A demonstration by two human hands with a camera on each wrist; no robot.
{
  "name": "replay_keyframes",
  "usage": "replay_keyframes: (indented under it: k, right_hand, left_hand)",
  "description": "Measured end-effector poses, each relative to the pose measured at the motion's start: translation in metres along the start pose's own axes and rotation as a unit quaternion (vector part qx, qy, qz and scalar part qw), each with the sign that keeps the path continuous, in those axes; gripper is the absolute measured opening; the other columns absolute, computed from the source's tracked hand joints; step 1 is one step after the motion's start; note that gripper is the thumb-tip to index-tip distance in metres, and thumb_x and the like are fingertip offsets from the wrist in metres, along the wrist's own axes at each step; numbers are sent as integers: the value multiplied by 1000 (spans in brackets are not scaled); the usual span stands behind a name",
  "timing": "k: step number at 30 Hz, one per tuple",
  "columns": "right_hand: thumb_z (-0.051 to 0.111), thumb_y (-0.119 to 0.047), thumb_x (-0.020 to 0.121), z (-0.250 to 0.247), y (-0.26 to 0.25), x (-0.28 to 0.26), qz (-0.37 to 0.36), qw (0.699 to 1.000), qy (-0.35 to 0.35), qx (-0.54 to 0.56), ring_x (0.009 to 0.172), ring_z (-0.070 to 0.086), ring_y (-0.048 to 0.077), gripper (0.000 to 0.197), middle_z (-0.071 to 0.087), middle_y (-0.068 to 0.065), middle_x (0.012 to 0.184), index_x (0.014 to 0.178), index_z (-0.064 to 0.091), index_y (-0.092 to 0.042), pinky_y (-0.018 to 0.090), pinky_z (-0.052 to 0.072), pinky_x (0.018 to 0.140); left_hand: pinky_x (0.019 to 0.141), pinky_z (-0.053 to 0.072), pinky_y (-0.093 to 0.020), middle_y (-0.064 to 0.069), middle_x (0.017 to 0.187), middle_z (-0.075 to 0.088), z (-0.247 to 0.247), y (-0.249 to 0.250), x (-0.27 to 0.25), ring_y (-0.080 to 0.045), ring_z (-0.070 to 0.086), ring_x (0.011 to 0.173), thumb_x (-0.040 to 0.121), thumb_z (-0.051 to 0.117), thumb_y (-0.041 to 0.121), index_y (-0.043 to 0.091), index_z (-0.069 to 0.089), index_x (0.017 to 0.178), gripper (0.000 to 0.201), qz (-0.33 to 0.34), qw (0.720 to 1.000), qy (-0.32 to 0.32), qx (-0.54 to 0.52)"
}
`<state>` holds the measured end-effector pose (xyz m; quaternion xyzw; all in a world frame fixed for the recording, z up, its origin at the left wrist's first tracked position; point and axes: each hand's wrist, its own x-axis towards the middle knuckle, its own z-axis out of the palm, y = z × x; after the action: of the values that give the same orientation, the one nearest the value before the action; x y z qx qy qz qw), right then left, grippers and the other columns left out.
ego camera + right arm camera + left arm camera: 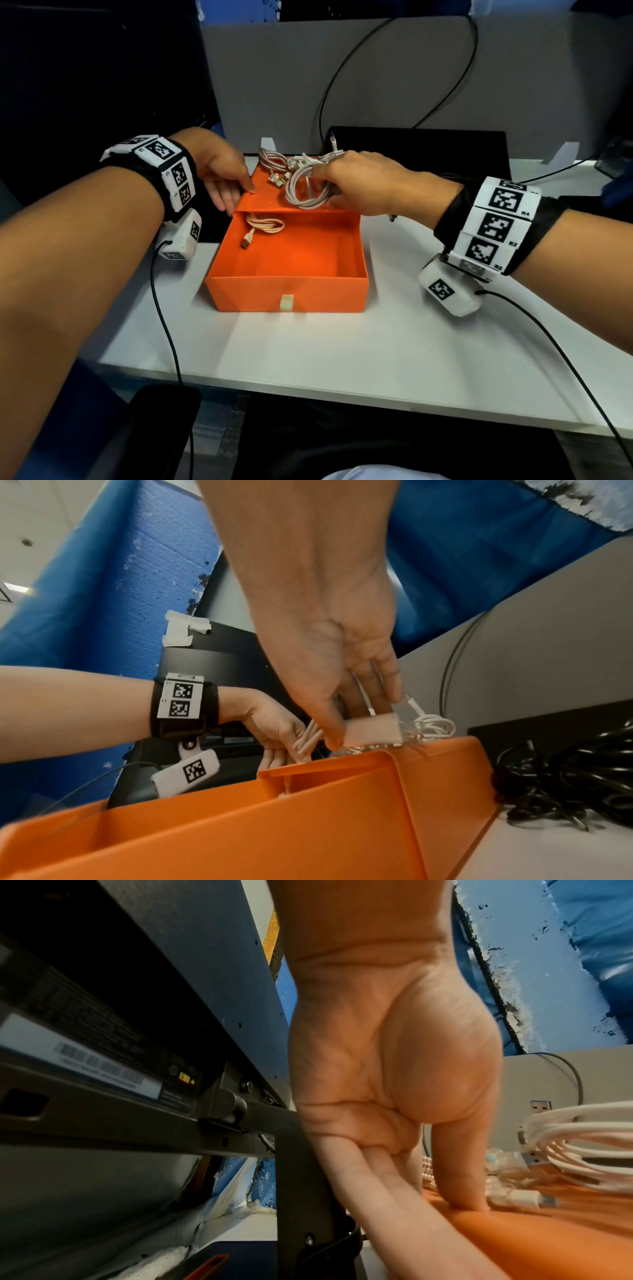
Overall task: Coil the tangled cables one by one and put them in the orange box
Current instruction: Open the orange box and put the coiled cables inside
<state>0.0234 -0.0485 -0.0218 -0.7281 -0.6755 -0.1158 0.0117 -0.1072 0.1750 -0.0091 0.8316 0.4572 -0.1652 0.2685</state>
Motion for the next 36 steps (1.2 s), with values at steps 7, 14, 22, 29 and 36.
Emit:
replay_keyframes:
  k: [7, 14, 22, 29, 36]
  right_hand:
    - [62, -31, 92, -27, -50, -23, -80, 992, -4, 100, 77, 55, 17, 10, 58, -9, 85, 95, 53, -28, 33, 42, 66]
    - [60, -12, 97, 20, -67, 4, 38, 982, -178, -50, 80, 62, 25, 32, 66, 8, 111, 129, 65, -13, 31, 48, 57]
    - [52, -17, 104, 8, -69, -11, -26, 994, -62, -87, 75, 52, 22, 34, 46, 1, 80, 137, 54, -12, 35, 41, 58]
    - [61, -34, 103, 18, -56, -7, -11, 981, -191, -11, 95, 61, 25, 20, 59, -2, 100, 100, 63, -15, 32, 50, 79]
    - [59, -45, 102, -9, -44, 2, -48, 981, -185, 16, 87, 65, 24, 34, 67, -1, 82, 87, 68, -15, 30, 42, 64]
  left_hand:
    - [52, 62, -31, -16, 72, 76, 2, -2, 0, -21, 75, 59, 109, 43, 17, -8, 67, 98, 36, 9, 1000, 4, -9]
    - [50, 61, -30, -18, 72, 75, 3, 0, -2, -22, 75, 59, 110, 44, 23, -10, 66, 99, 41, -5, 1000, 11, 0]
    - [53, 63, -32, -17, 75, 76, 3, -4, 2, -23, 76, 62, 109, 44, 22, -8, 67, 98, 39, 9, 1000, 12, -8]
    - [52, 62, -33, -19, 81, 76, 3, -1, 1, -24, 76, 64, 109, 45, 22, -11, 67, 106, 39, 4, 1000, 12, -1]
    - [56, 63, -32, -17, 81, 77, 2, -1, 2, -23, 76, 66, 110, 44, 23, -9, 68, 105, 40, 2, 1000, 5, 5]
